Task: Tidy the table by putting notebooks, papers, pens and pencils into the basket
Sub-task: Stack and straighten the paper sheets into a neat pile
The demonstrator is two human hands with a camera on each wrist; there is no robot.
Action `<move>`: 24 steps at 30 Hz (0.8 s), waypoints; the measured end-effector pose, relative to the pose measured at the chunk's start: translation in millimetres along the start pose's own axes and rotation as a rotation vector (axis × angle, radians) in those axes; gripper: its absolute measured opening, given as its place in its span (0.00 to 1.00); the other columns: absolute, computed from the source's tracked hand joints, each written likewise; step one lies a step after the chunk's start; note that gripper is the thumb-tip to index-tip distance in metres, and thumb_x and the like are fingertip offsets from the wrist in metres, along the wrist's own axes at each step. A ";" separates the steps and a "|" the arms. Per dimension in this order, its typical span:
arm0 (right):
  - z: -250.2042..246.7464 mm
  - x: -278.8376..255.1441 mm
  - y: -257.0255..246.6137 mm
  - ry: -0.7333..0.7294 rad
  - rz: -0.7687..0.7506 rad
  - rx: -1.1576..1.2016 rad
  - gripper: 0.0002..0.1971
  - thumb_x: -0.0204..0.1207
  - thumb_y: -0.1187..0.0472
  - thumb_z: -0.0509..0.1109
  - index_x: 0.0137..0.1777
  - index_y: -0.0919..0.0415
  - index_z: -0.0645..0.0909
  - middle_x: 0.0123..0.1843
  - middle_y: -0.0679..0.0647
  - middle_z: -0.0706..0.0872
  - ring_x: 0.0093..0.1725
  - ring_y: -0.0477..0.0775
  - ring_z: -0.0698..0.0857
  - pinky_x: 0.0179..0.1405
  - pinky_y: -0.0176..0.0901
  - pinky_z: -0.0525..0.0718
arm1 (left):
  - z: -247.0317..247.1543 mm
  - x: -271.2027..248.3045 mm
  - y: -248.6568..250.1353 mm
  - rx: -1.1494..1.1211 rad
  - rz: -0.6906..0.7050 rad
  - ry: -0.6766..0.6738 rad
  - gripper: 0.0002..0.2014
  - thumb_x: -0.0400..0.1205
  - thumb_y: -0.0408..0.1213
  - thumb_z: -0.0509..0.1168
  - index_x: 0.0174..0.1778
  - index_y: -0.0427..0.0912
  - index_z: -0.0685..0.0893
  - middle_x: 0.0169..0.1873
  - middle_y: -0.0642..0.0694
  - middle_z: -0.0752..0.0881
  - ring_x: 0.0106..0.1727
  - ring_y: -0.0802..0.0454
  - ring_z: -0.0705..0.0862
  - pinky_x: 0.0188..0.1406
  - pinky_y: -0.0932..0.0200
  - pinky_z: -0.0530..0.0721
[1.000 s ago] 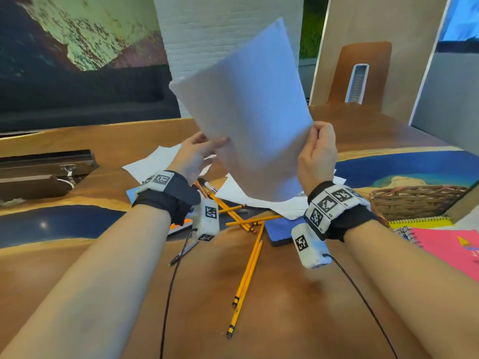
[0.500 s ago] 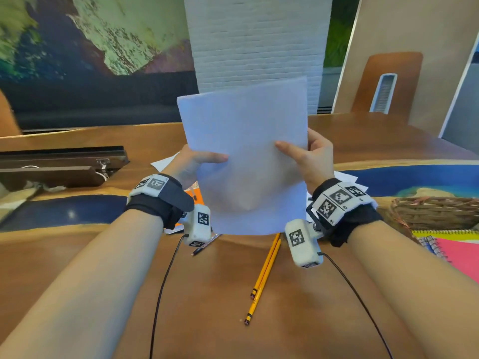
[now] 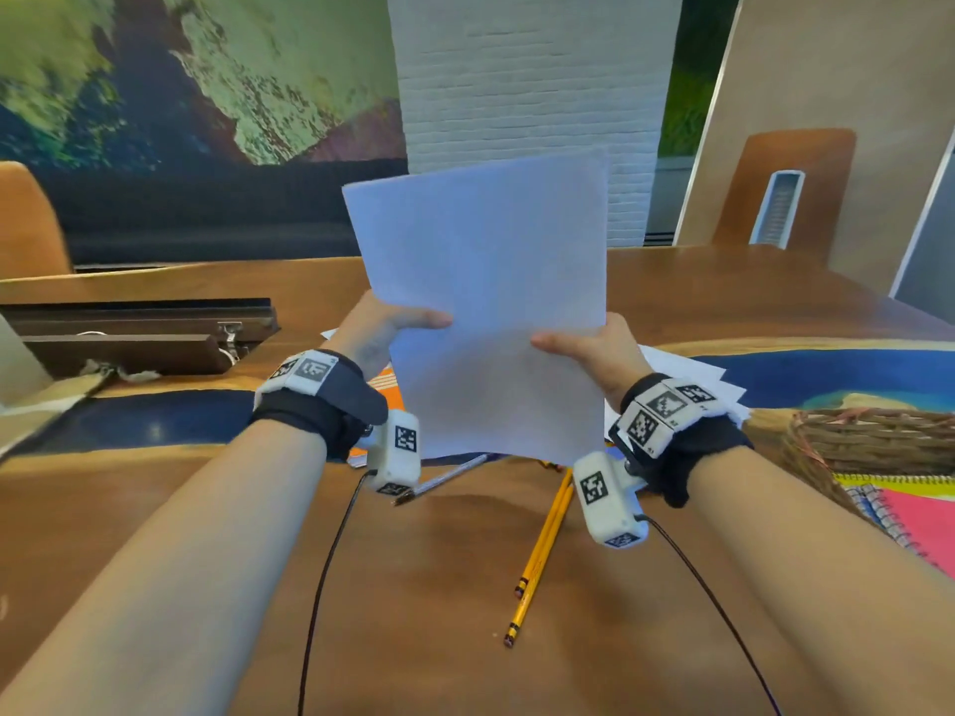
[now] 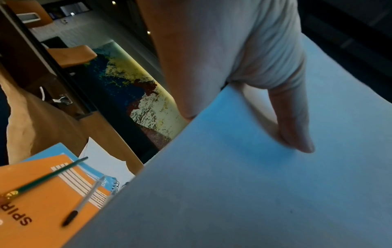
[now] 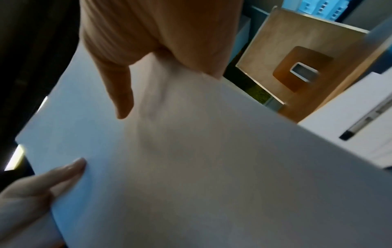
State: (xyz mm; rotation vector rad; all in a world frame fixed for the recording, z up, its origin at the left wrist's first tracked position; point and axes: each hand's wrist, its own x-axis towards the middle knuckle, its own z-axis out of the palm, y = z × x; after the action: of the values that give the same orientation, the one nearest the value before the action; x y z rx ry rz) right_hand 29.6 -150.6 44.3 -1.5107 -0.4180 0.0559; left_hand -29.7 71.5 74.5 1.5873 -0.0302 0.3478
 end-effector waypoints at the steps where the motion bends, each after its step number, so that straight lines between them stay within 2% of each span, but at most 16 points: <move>1: -0.4 0.8 -0.5 0.009 0.000 0.011 0.13 0.65 0.74 0.78 0.46 0.61 0.84 0.43 0.52 0.88 0.42 0.51 0.87 0.52 0.44 0.85 | -0.8 0.4 1.6 -0.013 0.000 -0.012 0.25 0.70 0.19 0.72 0.62 0.41 0.81 0.56 0.45 0.87 0.55 0.50 0.87 0.53 0.55 0.86; 4: -0.5 -9.3 13.1 0.020 0.051 0.024 0.12 0.65 0.77 0.76 0.45 0.64 0.84 0.40 0.53 0.89 0.34 0.43 0.87 0.43 0.39 0.86 | -3.2 -6.6 -13.0 0.068 -0.026 -0.065 0.29 0.67 0.21 0.75 0.64 0.45 0.80 0.57 0.51 0.88 0.55 0.57 0.88 0.50 0.61 0.87; 6: 0.0 -19.0 26.8 0.014 0.083 -0.052 0.15 0.66 0.76 0.76 0.52 0.67 0.83 0.45 0.57 0.87 0.33 0.41 0.86 0.39 0.35 0.86 | -3.3 -13.5 -30.8 0.120 -0.078 -0.067 0.31 0.66 0.20 0.76 0.64 0.45 0.81 0.54 0.53 0.89 0.52 0.60 0.88 0.50 0.59 0.86; 8: 0.0 -24.5 33.1 0.006 0.106 -0.078 0.18 0.66 0.75 0.77 0.56 0.68 0.82 0.49 0.59 0.86 0.37 0.46 0.86 0.43 0.38 0.86 | -0.5 -19.0 -40.8 0.120 -0.118 -0.051 0.28 0.65 0.20 0.76 0.59 0.45 0.83 0.51 0.52 0.90 0.48 0.59 0.89 0.52 0.54 0.85; 11: -2.4 -21.7 21.4 0.041 0.101 -0.037 0.19 0.64 0.73 0.79 0.56 0.68 0.83 0.51 0.61 0.87 0.43 0.55 0.87 0.49 0.48 0.87 | 7.1 -16.5 -24.9 0.130 -0.099 -0.052 0.30 0.63 0.22 0.78 0.61 0.45 0.83 0.51 0.54 0.90 0.52 0.58 0.88 0.56 0.56 0.83; 13: -8.3 -16.4 6.0 0.062 0.051 -0.026 0.17 0.65 0.74 0.78 0.54 0.68 0.82 0.48 0.59 0.87 0.42 0.51 0.86 0.47 0.42 0.86 | 14.6 -8.4 -2.5 0.114 -0.063 -0.097 0.31 0.65 0.21 0.76 0.64 0.44 0.81 0.54 0.53 0.89 0.55 0.58 0.87 0.56 0.57 0.84; 15: -17.7 -12.0 -10.3 0.093 0.014 -0.014 0.18 0.65 0.76 0.77 0.56 0.71 0.82 0.48 0.58 0.87 0.40 0.48 0.85 0.44 0.36 0.86 | 25.7 2.2 17.8 0.114 -0.023 -0.132 0.33 0.63 0.24 0.76 0.65 0.42 0.80 0.60 0.46 0.87 0.60 0.50 0.86 0.59 0.52 0.83; 17: -30.3 -10.0 -24.3 0.155 -0.015 -0.007 0.19 0.65 0.77 0.76 0.57 0.75 0.81 0.51 0.62 0.86 0.41 0.52 0.85 0.48 0.42 0.85 | 43.1 13.3 31.0 0.110 -0.003 -0.124 0.33 0.64 0.22 0.76 0.66 0.37 0.80 0.63 0.40 0.85 0.63 0.44 0.84 0.63 0.46 0.81; 19: -46.7 -11.3 -36.6 0.246 -0.028 -0.025 0.18 0.66 0.77 0.76 0.57 0.76 0.81 0.52 0.63 0.85 0.45 0.57 0.84 0.54 0.50 0.84 | 66.3 24.4 38.6 0.120 0.004 -0.102 0.27 0.67 0.19 0.75 0.62 0.35 0.82 0.61 0.39 0.86 0.61 0.45 0.85 0.65 0.47 0.81; 20: -55.4 -12.1 -42.3 0.285 -0.032 -0.040 0.18 0.66 0.77 0.76 0.57 0.76 0.81 0.52 0.65 0.85 0.47 0.58 0.84 0.56 0.52 0.84 | 78.5 29.1 42.3 0.123 0.003 -0.091 0.22 0.68 0.19 0.74 0.57 0.36 0.84 0.57 0.40 0.87 0.56 0.46 0.87 0.61 0.48 0.82; 22: -76.8 -14.7 -52.3 0.345 -0.042 -0.088 0.19 0.66 0.75 0.76 0.58 0.75 0.81 0.56 0.67 0.86 0.51 0.60 0.85 0.59 0.54 0.84 | 106.3 37.4 48.2 0.122 -0.016 -0.088 0.15 0.69 0.19 0.74 0.48 0.38 0.85 0.42 0.44 0.90 0.40 0.51 0.89 0.45 0.53 0.87; 23: -88.5 -17.0 -57.0 0.371 -0.049 -0.128 0.19 0.67 0.73 0.77 0.58 0.74 0.81 0.57 0.67 0.86 0.53 0.61 0.86 0.60 0.55 0.83 | 121.1 40.6 50.5 0.127 -0.024 -0.081 0.14 0.69 0.20 0.74 0.48 0.37 0.85 0.38 0.45 0.90 0.37 0.50 0.89 0.39 0.55 0.87; 24: -100.3 -20.4 -61.7 0.400 -0.060 -0.175 0.19 0.67 0.71 0.77 0.59 0.74 0.81 0.58 0.66 0.86 0.56 0.62 0.86 0.62 0.55 0.83 | 135.4 44.9 51.6 0.136 -0.023 -0.072 0.15 0.68 0.22 0.76 0.50 0.35 0.85 0.39 0.44 0.90 0.40 0.48 0.89 0.41 0.54 0.87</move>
State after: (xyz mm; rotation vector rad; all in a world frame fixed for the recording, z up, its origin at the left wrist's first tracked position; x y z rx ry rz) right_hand 27.2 -256.6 99.2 -1.6339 -0.1479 -0.3329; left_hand 28.3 -55.2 134.5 1.7335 -0.0452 0.2794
